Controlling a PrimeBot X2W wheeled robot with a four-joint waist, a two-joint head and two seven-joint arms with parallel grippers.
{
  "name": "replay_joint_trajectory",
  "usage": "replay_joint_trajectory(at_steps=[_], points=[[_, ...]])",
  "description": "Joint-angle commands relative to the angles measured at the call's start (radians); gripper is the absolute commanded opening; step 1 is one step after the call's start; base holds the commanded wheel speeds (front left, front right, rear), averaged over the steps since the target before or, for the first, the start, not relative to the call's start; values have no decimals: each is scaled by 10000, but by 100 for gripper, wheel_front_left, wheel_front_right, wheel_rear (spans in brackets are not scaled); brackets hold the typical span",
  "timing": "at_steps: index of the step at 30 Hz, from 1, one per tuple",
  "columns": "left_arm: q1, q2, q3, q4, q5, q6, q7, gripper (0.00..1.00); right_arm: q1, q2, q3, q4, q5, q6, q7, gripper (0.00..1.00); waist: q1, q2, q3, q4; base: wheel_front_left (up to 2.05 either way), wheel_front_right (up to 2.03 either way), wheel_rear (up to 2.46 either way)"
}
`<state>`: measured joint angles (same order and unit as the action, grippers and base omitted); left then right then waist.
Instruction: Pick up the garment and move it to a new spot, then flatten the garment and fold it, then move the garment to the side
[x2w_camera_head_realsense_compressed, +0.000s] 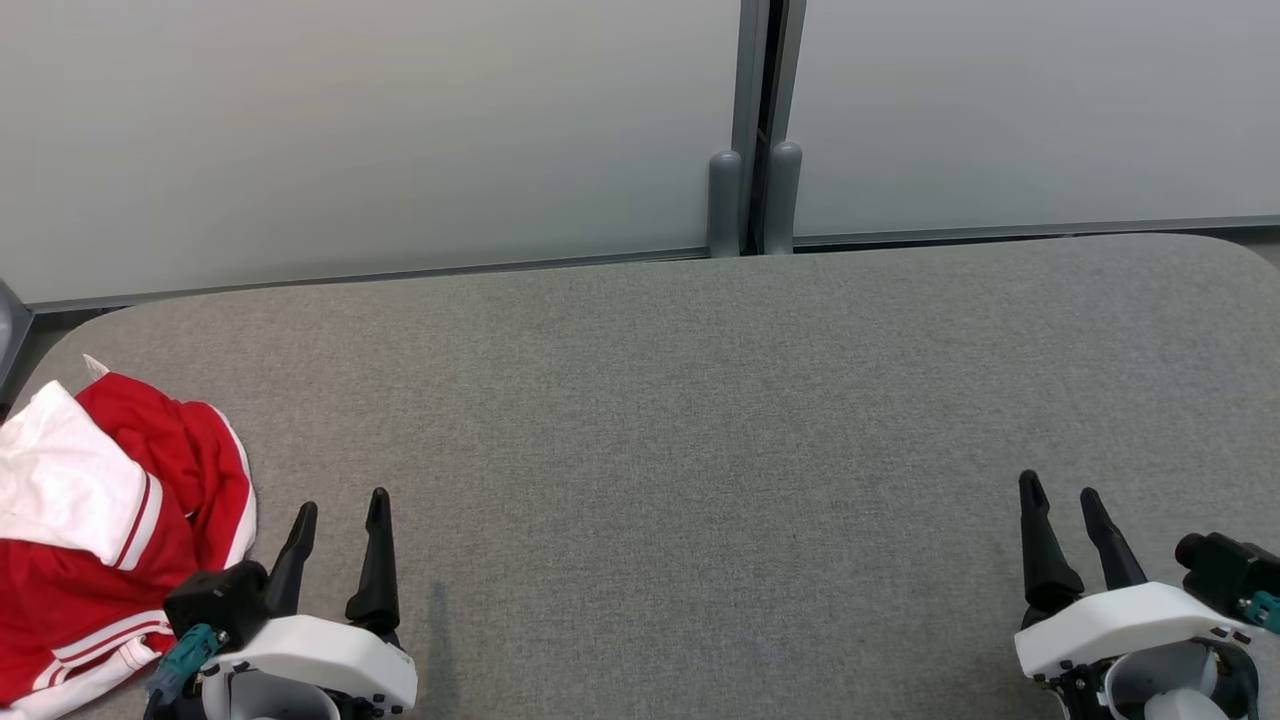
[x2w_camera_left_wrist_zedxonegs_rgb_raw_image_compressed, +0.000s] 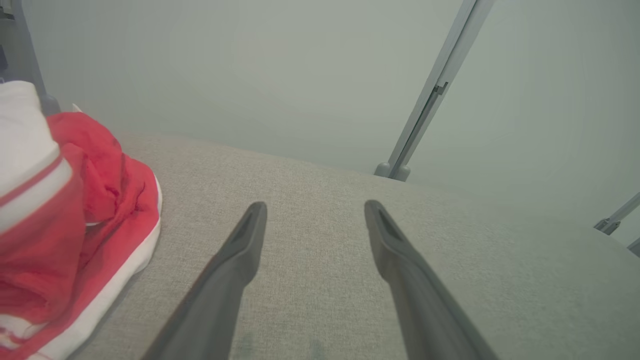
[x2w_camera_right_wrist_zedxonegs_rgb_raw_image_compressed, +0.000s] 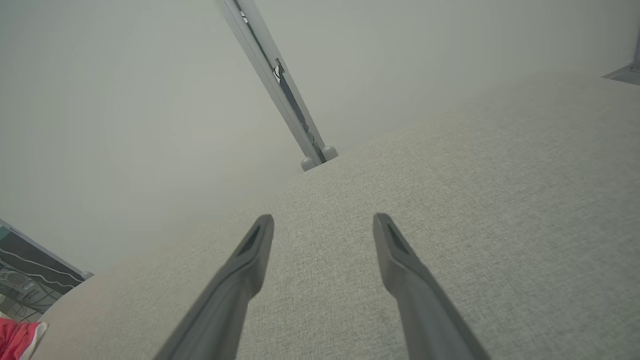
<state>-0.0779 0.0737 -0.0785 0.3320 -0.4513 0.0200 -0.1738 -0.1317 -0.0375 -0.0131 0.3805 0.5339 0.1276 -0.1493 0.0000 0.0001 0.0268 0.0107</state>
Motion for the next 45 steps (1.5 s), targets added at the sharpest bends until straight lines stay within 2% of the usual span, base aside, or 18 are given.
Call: replay_joint_trajectory(at_steps=[1, 23, 45], points=[[-17, 95, -26, -119, 368, 36, -96, 100, -122, -101, 54, 33, -361, 40, -140, 100, 0, -1, -10, 11, 0, 0, 0], [133, 113, 109, 499, 2006, 26, -526, 100, -228, -139, 474, 574, -2481, 46, -683, 100, 0, -1, -92, 13, 0, 0, 0], [-121, -20, 266, 1051, 2918, 255, -801, 100, -276, -169, 711, 727, -3978, 41, -696, 100, 0, -1, -27, 54, 0, 0, 0]])
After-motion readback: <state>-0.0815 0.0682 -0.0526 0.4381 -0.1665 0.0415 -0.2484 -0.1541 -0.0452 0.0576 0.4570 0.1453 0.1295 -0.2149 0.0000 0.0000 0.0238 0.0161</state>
